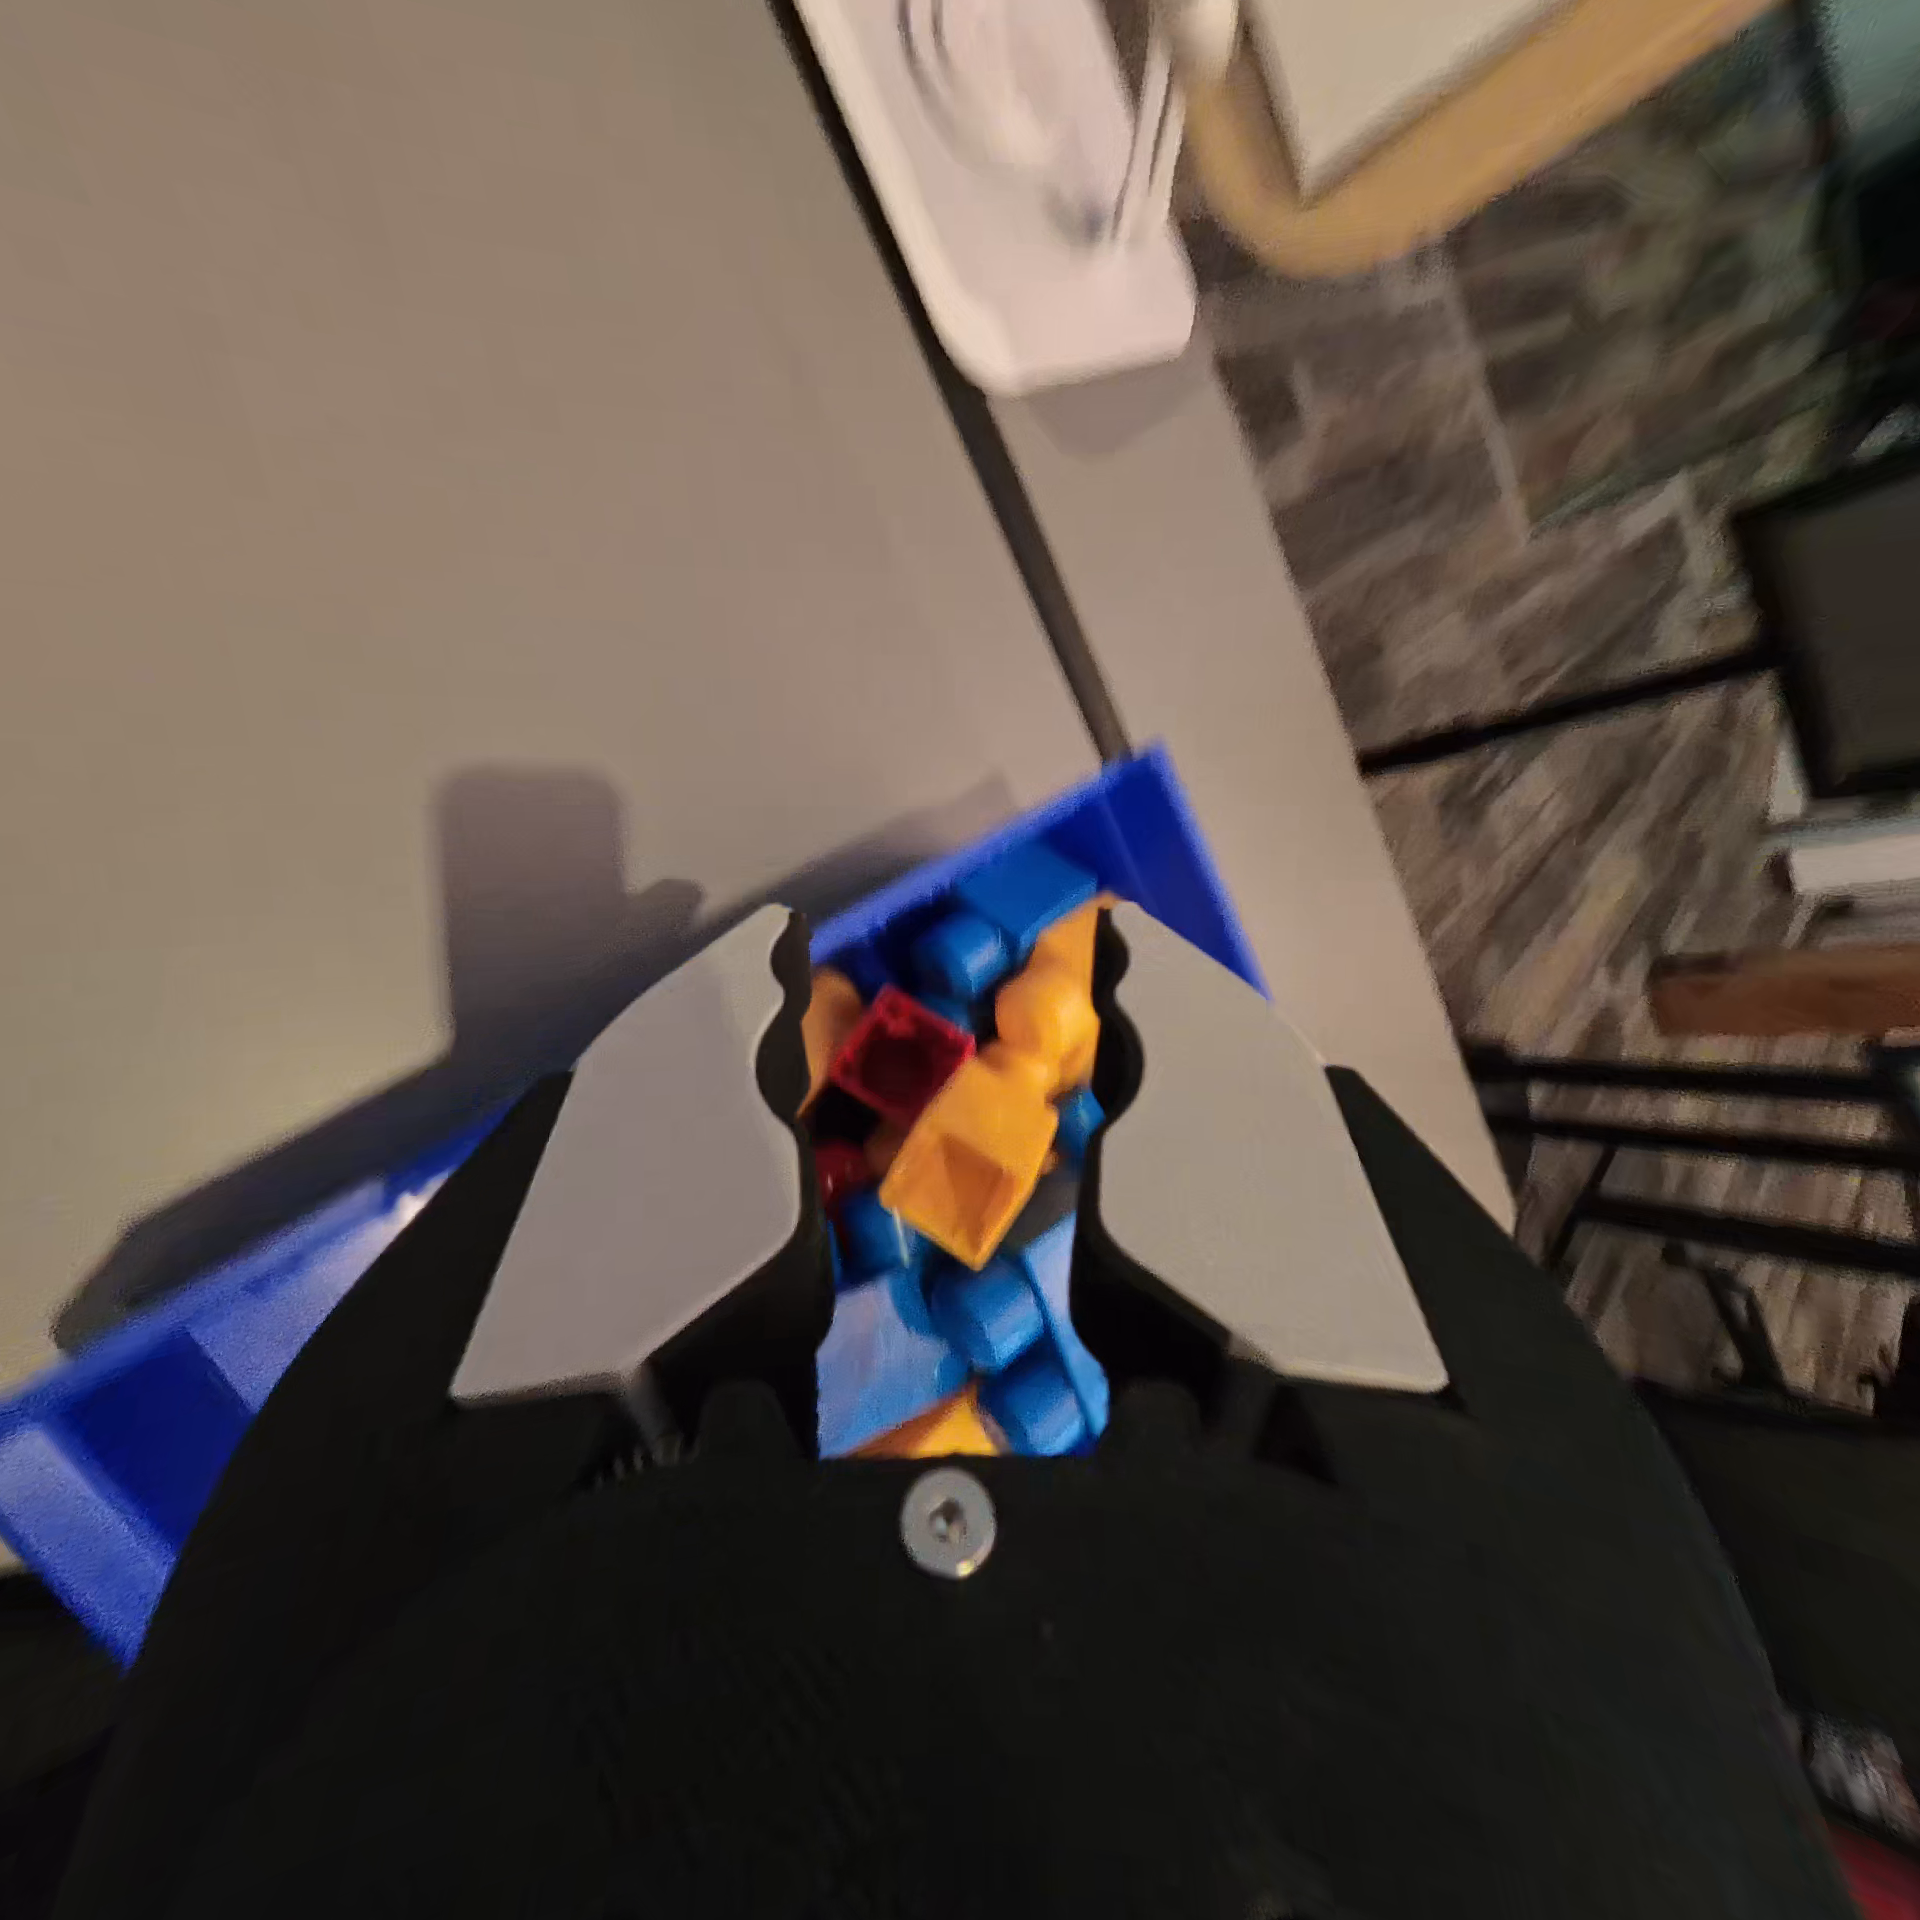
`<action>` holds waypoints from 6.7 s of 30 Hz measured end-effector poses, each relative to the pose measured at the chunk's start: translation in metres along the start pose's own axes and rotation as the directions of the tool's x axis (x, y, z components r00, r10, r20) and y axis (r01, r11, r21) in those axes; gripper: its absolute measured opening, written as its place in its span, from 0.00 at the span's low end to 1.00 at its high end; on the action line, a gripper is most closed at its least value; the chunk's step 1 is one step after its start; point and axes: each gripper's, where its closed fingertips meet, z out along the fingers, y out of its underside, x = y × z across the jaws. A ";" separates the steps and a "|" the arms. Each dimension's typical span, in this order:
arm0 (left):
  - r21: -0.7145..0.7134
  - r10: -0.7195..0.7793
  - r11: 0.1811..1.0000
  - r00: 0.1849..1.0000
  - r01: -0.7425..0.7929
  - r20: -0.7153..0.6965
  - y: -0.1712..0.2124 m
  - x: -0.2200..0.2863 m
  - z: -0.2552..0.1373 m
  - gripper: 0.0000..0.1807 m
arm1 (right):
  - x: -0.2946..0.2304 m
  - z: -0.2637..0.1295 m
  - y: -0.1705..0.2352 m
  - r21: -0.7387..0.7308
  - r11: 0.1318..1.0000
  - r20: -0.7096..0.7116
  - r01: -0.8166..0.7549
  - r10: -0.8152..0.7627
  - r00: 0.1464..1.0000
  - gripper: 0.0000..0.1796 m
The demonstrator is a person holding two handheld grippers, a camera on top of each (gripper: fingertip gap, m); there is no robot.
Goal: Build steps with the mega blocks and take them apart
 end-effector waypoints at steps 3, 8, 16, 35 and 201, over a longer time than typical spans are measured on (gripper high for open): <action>0.053 -0.038 0.997 0.959 0.055 -0.282 -0.018 0.087 0.001 0.22 | -0.026 -0.021 -0.075 0.257 0.965 -0.027 0.046 -0.041 0.999 0.29; -0.037 -0.165 0.984 0.795 0.176 -0.584 0.004 0.209 0.016 0.22 | -0.102 -0.045 -0.180 0.652 0.748 0.099 -0.125 0.079 0.992 0.36; -0.162 -0.307 0.948 0.655 0.273 -0.691 0.046 0.300 0.026 0.22 | -0.116 -0.017 -0.184 0.704 0.659 0.068 -0.267 0.311 0.948 0.42; -0.105 -0.077 0.993 0.396 -0.049 -0.915 0.058 0.327 -0.016 0.20 | -0.150 -0.073 -0.173 0.369 0.711 0.870 -0.599 -0.038 0.491 0.21; -0.982 0.283 0.178 0.959 -0.070 -0.017 0.219 0.049 -0.030 0.13 | -0.017 -0.035 0.245 -0.719 0.271 -0.113 -0.640 0.863 0.492 0.05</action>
